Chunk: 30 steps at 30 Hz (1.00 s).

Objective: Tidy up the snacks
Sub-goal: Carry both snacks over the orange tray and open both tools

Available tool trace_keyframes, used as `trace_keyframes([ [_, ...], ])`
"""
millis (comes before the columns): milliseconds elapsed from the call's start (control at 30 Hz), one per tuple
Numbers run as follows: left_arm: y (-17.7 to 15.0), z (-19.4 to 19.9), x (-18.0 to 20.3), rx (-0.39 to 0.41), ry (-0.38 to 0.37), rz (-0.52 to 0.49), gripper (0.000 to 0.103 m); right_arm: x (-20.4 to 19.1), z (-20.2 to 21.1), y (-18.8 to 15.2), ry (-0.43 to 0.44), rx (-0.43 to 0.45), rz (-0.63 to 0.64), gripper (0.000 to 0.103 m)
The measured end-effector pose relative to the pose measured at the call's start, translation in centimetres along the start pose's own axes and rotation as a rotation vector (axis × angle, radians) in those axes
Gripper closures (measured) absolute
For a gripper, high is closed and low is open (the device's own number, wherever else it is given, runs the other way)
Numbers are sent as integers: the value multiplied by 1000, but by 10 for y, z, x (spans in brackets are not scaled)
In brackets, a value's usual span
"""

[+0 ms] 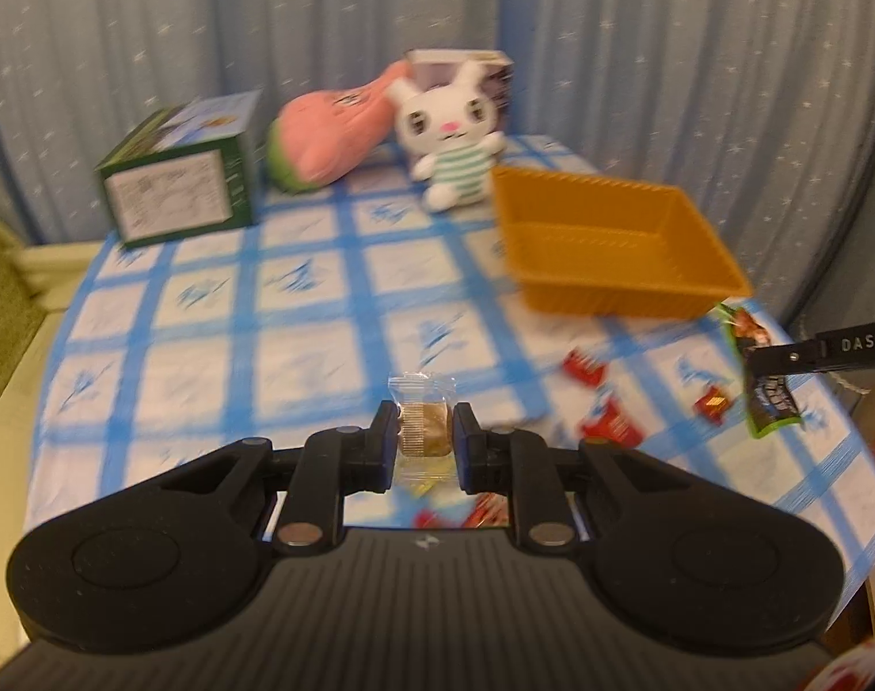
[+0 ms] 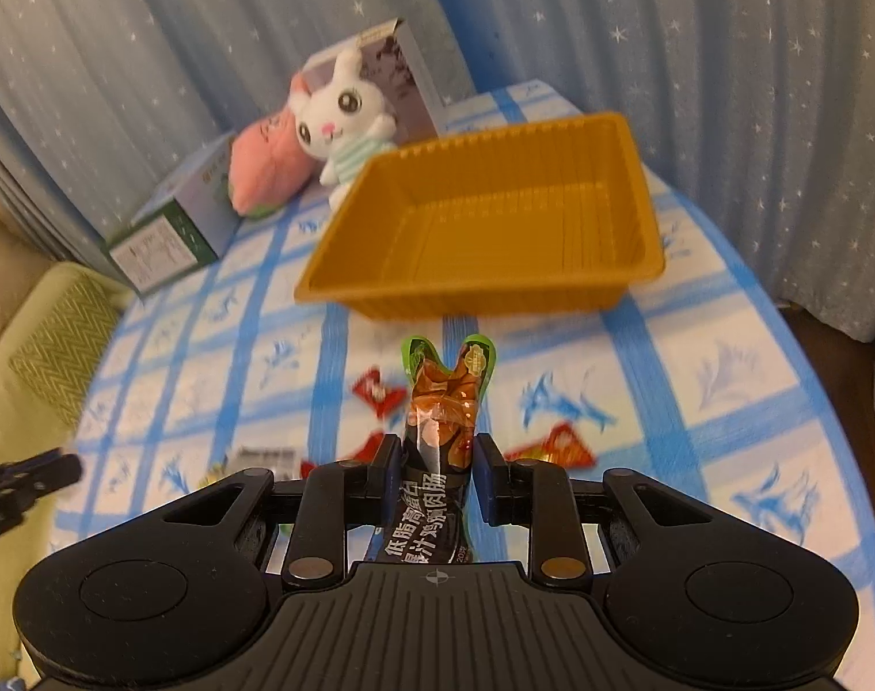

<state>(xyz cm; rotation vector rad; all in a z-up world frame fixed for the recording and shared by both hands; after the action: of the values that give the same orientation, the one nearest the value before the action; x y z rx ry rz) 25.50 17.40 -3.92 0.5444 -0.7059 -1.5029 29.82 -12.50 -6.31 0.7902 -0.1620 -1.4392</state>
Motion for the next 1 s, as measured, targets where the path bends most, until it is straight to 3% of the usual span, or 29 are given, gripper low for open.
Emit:
trace_keyframes([
  [233,45,-33,57,28,-72,-67,85,25,2,45,64,49,-23,76],
  [500,90,-74,101,40,-122,-103,85,48,-12,90,81,95,-16,76],
  [1000,128,-175,145,-62,-133,-84,85,87,-76,138,79,78,-44,76],
])
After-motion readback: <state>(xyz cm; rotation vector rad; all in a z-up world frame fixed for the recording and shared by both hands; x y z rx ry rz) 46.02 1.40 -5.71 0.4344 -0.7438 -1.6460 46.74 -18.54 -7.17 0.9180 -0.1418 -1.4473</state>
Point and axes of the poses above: each gripper's, at about its wrist camera, not at the fingertips, and z roughly against the way its jaws point, x to its right, y to its top, the point moved 1 cm from there along -z, roughly the way its jaws point, and after that the axes turned 5 degrees about z, right-handed, at the moved point
